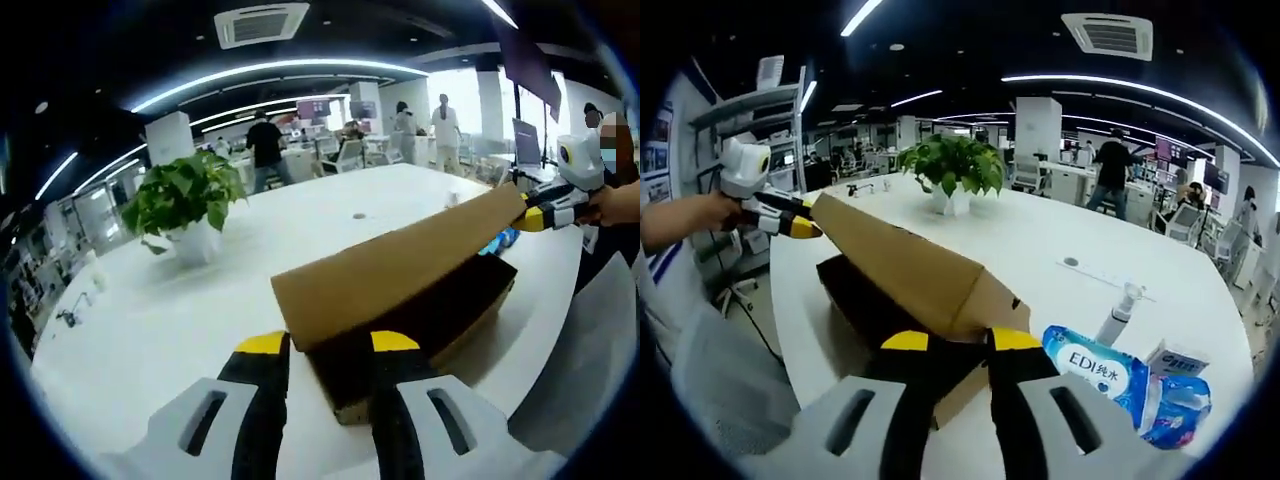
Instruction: Operate the shoe box by opening the lid, removing the specified soft item, and placing it in the target area until the item is outside and the box remains undamaged.
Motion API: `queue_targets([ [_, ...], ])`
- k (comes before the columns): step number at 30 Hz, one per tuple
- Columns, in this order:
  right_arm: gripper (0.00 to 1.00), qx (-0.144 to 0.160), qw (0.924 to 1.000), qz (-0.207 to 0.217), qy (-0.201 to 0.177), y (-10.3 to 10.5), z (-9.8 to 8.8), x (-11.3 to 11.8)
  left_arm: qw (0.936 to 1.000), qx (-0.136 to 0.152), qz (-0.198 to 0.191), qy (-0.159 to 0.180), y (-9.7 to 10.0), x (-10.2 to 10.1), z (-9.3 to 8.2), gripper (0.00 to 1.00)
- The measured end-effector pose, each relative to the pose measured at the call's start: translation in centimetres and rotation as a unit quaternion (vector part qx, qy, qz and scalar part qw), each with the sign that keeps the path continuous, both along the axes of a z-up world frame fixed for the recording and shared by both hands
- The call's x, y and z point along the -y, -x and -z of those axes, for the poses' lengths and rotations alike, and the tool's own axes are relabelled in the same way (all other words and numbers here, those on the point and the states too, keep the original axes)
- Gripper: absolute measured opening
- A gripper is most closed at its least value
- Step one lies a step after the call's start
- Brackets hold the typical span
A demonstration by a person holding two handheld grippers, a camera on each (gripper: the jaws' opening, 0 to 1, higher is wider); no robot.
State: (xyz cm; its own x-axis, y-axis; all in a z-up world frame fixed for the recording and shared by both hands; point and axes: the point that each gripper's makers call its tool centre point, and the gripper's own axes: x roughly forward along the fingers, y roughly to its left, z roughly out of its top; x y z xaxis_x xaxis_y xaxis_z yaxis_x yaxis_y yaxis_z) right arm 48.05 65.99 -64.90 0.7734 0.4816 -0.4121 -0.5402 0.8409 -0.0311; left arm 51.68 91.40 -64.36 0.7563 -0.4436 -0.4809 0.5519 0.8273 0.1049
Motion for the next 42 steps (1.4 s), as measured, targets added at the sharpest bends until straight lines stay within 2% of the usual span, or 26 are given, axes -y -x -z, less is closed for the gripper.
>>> queue_targets([
  [2,0.23,0.0,0.9998,-0.013,0.018,0.3,0.6,-0.2,1.0,-0.005,0.002,0.0,0.2,0.0,0.4,0.31],
  [20,0.33,-0.045,0.9983,-0.034,0.014,1.8,3.3,-0.9,0.9986,-0.049,0.021,-0.008,1.9,0.5,3.7,0.41],
  [25,0.35,-0.06,0.9977,-0.031,0.002,1.9,3.9,-1.1,0.9981,-0.055,0.023,-0.013,2.0,0.5,4.4,0.42],
  [37,0.36,-0.078,0.9963,-0.035,0.001,2.2,5.1,-1.3,0.9967,-0.078,0.02,-0.013,2.4,0.5,6.0,0.42],
  [42,0.36,-0.096,0.9948,-0.028,-0.02,2.1,5.6,-1.2,0.9953,-0.094,0.021,-0.003,2.6,0.7,6.6,0.44],
])
